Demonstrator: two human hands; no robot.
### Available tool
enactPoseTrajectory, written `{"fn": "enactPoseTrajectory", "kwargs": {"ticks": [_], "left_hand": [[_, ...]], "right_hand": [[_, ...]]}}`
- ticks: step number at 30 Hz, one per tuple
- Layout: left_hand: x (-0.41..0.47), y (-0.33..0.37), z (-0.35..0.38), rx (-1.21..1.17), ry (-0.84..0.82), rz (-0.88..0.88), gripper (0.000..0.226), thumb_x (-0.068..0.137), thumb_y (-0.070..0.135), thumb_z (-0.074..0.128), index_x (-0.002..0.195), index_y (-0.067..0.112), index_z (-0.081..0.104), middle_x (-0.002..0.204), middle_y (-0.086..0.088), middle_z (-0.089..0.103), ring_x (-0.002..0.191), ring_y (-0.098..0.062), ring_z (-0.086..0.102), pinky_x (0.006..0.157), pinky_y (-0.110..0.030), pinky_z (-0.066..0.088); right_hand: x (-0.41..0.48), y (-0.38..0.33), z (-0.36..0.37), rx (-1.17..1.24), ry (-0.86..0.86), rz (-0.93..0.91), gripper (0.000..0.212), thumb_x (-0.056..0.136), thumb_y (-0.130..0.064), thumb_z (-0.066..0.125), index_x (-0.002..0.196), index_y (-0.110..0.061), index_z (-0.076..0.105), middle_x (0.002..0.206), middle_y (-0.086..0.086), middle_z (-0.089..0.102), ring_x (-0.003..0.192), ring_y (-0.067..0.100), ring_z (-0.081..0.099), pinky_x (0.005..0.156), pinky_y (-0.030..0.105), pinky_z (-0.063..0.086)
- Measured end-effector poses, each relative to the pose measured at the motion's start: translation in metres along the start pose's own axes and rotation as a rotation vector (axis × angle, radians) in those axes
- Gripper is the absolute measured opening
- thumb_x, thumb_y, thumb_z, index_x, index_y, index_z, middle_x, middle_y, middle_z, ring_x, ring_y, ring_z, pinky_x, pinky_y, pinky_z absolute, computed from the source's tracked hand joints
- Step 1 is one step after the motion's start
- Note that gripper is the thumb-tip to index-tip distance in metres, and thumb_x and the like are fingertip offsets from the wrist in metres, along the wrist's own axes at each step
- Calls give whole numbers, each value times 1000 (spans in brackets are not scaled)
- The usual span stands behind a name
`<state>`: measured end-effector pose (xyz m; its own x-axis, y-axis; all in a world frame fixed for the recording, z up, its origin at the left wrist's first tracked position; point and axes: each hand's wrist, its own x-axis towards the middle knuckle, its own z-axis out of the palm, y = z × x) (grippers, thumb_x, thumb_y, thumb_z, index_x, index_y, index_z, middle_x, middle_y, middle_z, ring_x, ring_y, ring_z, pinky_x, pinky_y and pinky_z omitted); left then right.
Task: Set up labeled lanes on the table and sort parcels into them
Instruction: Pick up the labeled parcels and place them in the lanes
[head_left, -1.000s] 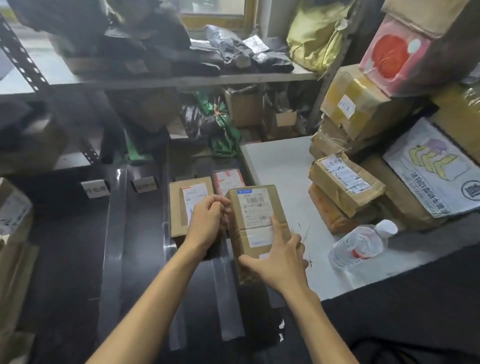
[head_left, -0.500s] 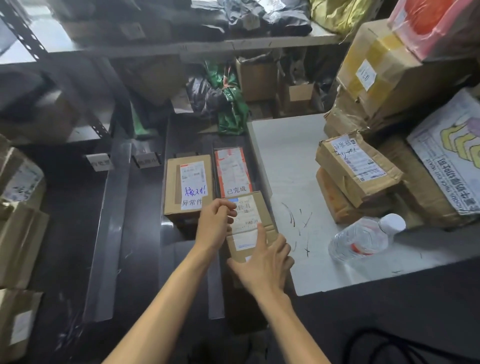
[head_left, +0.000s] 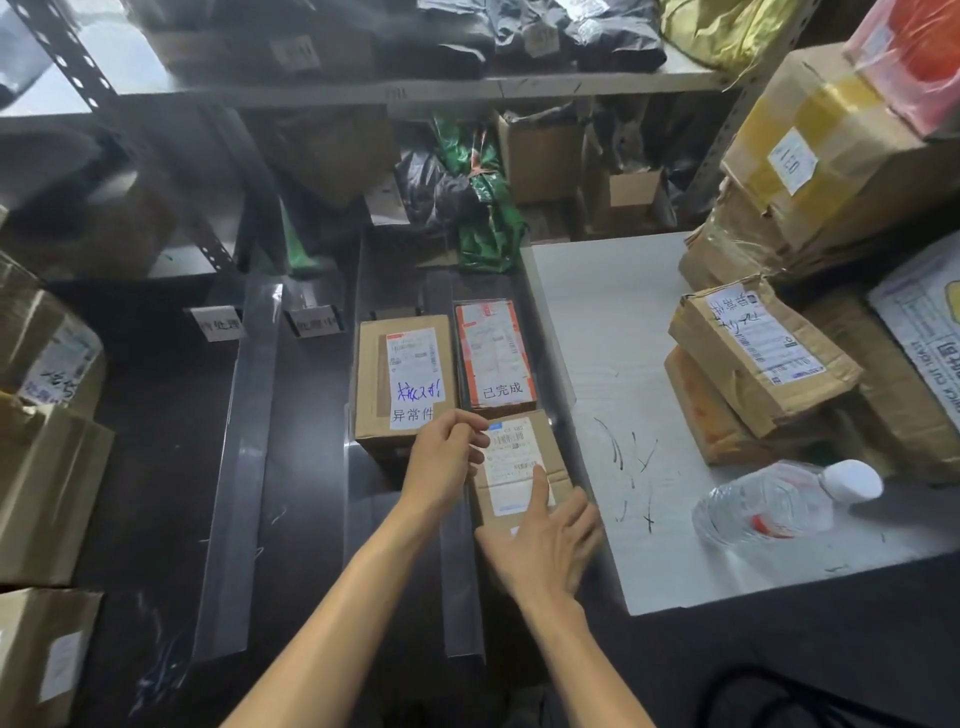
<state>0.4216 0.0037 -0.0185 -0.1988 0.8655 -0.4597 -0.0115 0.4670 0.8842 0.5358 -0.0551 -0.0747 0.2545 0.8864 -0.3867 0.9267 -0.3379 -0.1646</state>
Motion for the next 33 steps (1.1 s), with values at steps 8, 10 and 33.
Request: {"fn": "enactPoseTrajectory", "kwargs": {"ticks": [8, 10, 33], "left_hand": [[6, 4, -20, 20, 27, -3, 32, 98, 0, 37, 87, 13, 65, 79, -5, 65, 64, -11, 55, 57, -19, 46], [7, 3, -24, 19, 26, -9, 32, 99, 0, 38, 87, 13, 64, 78, -3, 65, 65, -10, 55, 58, -18, 46], [-9, 10, -48, 11, 83, 100, 29, 99, 1, 40, 90, 14, 64, 81, -3, 66, 72, -15, 57, 63, -23, 47]], "right_hand": [[8, -3, 21, 60, 42, 52, 109, 77, -72, 62, 160, -28, 7, 152, 27, 17, 136, 41, 23, 117, 50, 23], [11, -5, 21, 65, 37, 51, 104, 81, -71, 60, 160, -27, 8, 152, 26, 18, 137, 40, 24, 117, 48, 25], [20, -32, -37, 328, 7, -474, 43, 100, -32, 58, 141, -24, 53, 147, -1, 51, 135, 18, 46, 112, 38, 43]]}}
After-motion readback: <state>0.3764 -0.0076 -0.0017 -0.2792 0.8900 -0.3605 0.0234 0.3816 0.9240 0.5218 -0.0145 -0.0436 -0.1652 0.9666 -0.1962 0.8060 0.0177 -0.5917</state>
